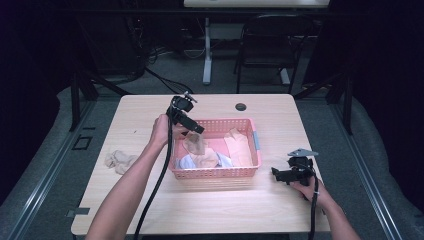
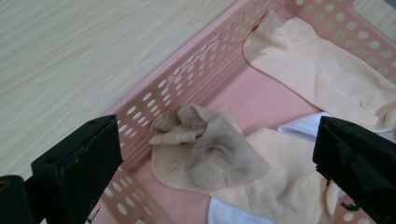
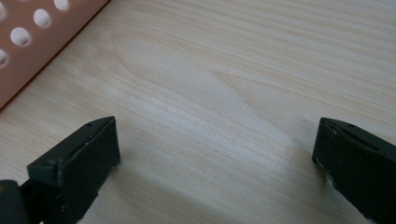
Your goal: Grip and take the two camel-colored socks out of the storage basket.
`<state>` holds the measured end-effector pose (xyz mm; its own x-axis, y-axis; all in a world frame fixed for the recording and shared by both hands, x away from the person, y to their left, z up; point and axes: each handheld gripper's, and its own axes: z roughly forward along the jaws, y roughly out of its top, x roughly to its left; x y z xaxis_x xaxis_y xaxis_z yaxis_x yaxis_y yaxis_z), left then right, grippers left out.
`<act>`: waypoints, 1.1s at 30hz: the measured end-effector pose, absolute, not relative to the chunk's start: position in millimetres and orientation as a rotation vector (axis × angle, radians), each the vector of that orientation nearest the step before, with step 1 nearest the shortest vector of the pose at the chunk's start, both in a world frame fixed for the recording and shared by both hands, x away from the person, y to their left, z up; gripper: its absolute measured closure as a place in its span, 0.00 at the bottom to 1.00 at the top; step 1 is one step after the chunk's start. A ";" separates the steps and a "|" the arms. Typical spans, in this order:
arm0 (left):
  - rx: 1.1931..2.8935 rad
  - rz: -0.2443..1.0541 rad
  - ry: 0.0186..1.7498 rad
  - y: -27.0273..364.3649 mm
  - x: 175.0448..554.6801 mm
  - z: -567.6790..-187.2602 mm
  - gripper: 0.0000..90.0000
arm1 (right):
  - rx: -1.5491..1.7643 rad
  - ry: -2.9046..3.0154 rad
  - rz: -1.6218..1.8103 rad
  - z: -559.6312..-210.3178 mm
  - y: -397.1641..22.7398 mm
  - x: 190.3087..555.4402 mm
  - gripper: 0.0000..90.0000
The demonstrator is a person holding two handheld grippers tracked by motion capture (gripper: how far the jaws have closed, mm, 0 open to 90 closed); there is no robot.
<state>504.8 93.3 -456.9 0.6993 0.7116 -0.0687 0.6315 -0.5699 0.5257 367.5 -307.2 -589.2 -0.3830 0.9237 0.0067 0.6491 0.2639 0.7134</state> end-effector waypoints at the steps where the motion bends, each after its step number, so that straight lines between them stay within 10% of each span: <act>1: 2.391 0.188 1.030 91.1 506.4 -460.8 0.01 | 1.425 2.127 0.898 -589.2 -307.2 367.5 0.00; 24: 2.589 0.014 1.097 66.3 523.9 -498.5 0.10 | 1.424 2.130 0.898 -589.1 -307.3 367.5 0.00; 33: 2.525 0.106 1.126 68.5 525.0 -498.7 0.49 | 1.422 2.131 0.898 -589.1 -307.3 367.3 0.00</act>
<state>525.0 68.5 -498.7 0.6774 0.7310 -0.0815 0.7029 -0.6107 0.3645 367.3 -307.3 -589.1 -0.3863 0.9223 0.0064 0.6486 0.2667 0.7129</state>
